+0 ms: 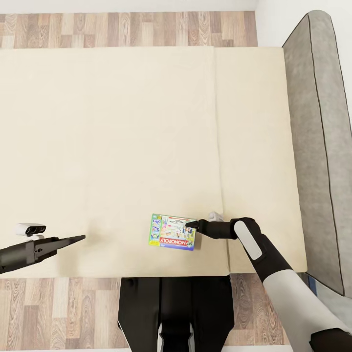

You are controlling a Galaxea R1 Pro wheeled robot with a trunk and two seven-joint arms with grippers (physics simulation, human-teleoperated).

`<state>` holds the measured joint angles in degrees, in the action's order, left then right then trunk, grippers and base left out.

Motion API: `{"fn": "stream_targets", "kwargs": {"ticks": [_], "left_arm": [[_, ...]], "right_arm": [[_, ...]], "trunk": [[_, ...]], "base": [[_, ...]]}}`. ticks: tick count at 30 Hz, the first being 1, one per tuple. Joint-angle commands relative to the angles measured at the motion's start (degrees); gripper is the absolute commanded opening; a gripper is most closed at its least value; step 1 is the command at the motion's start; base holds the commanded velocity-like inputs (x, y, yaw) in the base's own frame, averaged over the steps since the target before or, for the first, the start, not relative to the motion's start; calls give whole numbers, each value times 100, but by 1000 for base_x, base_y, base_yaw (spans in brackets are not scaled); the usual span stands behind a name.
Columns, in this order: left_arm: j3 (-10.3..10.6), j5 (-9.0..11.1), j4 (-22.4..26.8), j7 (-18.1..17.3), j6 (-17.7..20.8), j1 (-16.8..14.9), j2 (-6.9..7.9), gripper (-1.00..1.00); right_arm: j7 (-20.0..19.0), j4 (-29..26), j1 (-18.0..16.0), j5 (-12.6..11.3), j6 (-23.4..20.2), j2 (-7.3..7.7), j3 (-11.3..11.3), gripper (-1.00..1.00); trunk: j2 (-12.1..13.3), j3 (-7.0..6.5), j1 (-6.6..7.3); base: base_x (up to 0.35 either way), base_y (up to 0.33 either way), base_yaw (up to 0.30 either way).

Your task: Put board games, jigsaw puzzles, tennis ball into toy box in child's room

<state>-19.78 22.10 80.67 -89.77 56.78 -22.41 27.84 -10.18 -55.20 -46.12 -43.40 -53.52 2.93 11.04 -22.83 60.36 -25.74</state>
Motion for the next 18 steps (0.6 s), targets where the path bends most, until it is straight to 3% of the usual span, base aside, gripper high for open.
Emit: {"fn": "stream_targets", "kwargs": {"ticks": [1,18], "left_arm": [[0,-4,1,-23,61,-1,2,100],[0,-4,1,-23,61,-1,2,100]], "right_arm": [[-55,-1,-2,110,-1,5,5,100],[-55,0,-2,112,-1,-3,6,100]], "trunk": [[-9,5,-4],[-9,5,-4]], "base": [[0,0,0],[0,33,0]]}}
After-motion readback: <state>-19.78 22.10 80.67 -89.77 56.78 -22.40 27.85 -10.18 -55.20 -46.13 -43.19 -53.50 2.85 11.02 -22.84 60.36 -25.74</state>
